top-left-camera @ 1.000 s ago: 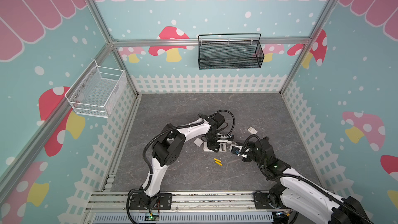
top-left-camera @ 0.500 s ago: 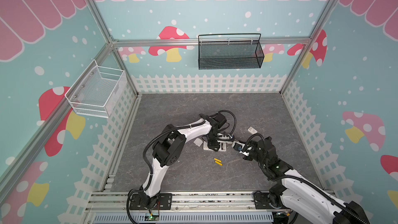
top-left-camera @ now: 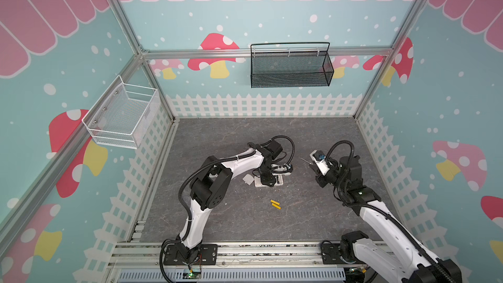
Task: Unload the batteries from the remote control
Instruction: 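Reposition the screwdriver tip under the remaining black battery with the right gripper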
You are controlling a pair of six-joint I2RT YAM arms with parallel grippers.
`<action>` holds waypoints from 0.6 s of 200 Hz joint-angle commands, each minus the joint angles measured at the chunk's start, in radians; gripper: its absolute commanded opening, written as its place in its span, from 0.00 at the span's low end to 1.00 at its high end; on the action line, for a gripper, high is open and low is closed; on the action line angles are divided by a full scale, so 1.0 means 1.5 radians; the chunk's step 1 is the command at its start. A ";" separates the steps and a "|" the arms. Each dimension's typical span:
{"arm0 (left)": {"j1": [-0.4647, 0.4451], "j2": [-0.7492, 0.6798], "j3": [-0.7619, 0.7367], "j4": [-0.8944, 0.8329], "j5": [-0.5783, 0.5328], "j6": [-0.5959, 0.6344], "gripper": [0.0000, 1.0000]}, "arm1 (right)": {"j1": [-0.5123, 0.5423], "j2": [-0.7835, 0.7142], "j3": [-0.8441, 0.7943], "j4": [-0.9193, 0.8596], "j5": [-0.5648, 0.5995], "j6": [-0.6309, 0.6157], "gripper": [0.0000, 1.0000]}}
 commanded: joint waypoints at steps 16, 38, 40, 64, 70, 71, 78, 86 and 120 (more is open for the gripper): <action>0.004 -0.019 -0.024 0.003 0.034 0.003 0.45 | -0.017 0.128 0.101 -0.160 -0.110 0.222 0.00; 0.012 -0.021 -0.032 0.020 0.058 0.022 0.58 | -0.033 0.201 0.139 -0.177 -0.197 0.276 0.00; 0.013 -0.022 -0.033 0.022 0.059 0.023 0.59 | -0.034 0.207 0.142 -0.177 -0.203 0.281 0.00; 0.030 -0.026 -0.041 0.055 0.091 0.026 0.73 | -0.051 0.270 0.175 -0.180 -0.266 0.306 0.00; 0.032 -0.028 -0.044 0.062 0.098 0.029 0.83 | -0.053 0.284 0.182 -0.181 -0.279 0.308 0.00; 0.033 -0.028 -0.044 0.062 0.099 0.030 0.84 | -0.054 0.287 0.182 -0.181 -0.281 0.309 0.00; 0.034 -0.030 -0.048 0.070 0.108 0.036 0.98 | -0.057 0.304 0.188 -0.180 -0.299 0.311 0.00; 0.034 -0.031 -0.049 0.079 0.114 0.037 0.99 | -0.057 0.322 0.197 -0.180 -0.318 0.314 0.00; 0.033 -0.029 -0.050 0.127 0.123 0.026 0.99 | -0.058 0.388 0.220 -0.180 -0.358 0.322 0.00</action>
